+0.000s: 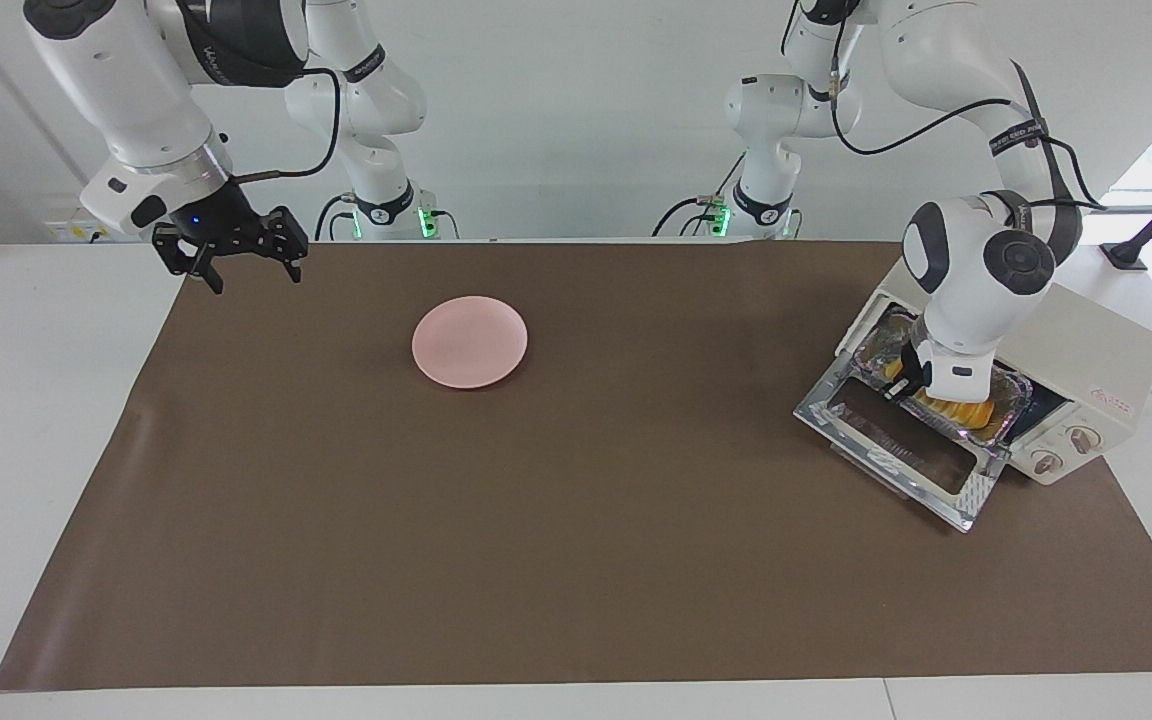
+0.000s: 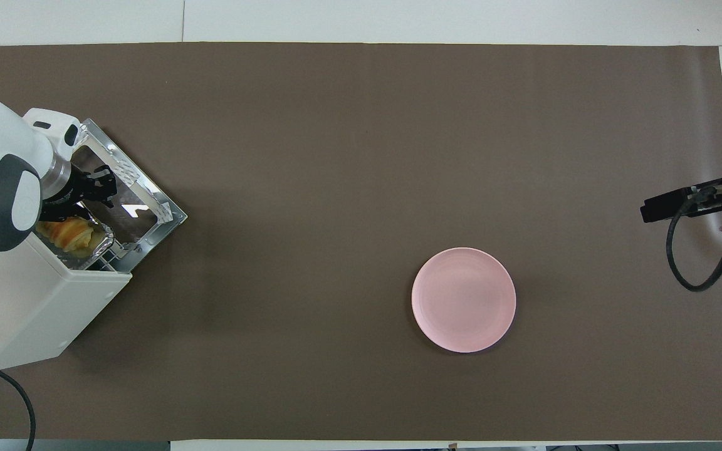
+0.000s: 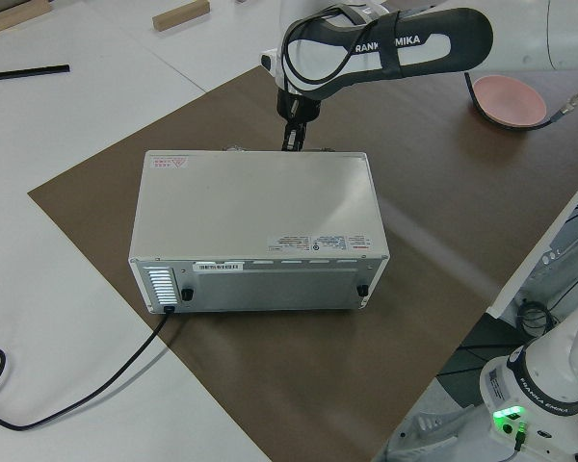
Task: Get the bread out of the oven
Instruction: 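Pull the foil tray out and set it on the table with the left gripper, then withdraw the left gripper to the oven while the right gripper reaches the tray, then grasp the edge of the foil tray with the right gripper, then drag the foil tray away from the oven with the right gripper, then grasp the orange bread slices in the tray with the right gripper, then lift the bread slices out of the foil tray with the right gripper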
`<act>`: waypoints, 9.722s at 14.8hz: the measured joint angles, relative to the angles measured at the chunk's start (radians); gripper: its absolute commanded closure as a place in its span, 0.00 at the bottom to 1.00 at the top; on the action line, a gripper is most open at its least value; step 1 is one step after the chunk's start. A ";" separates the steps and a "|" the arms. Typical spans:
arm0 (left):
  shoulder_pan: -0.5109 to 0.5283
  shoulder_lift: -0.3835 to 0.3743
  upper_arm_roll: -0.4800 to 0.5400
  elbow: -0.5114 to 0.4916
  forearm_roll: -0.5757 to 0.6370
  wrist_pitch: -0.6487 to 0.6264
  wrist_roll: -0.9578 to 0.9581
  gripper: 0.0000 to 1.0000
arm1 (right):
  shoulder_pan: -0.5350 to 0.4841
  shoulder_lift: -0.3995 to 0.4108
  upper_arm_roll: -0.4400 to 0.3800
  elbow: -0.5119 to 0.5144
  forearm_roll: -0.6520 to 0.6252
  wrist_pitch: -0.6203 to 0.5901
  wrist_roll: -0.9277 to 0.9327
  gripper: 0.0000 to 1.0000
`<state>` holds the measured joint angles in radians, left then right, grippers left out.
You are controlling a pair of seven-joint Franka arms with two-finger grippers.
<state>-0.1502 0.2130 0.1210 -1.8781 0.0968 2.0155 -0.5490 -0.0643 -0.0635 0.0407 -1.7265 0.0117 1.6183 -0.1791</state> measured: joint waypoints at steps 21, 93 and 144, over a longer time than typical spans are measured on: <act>-0.631 0.249 -0.002 0.259 -0.138 0.014 -0.051 0.00 | -0.033 0.000 -0.004 0.000 0.000 -0.009 0.000 0.00; 0.000 -0.228 0.016 0.229 -0.116 -0.561 0.382 0.00 | 0.159 0.625 0.018 0.143 -0.005 0.572 0.314 0.08; 0.000 -0.228 0.016 0.229 -0.116 -0.561 0.382 0.00 | 0.298 0.117 0.055 -0.145 0.017 0.146 0.446 1.00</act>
<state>-0.1500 -0.0147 0.1372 -1.6489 -0.0193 1.4550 -0.1674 0.2340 0.0539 0.0961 -1.8713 0.0289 1.7639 0.2667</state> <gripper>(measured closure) 0.000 0.907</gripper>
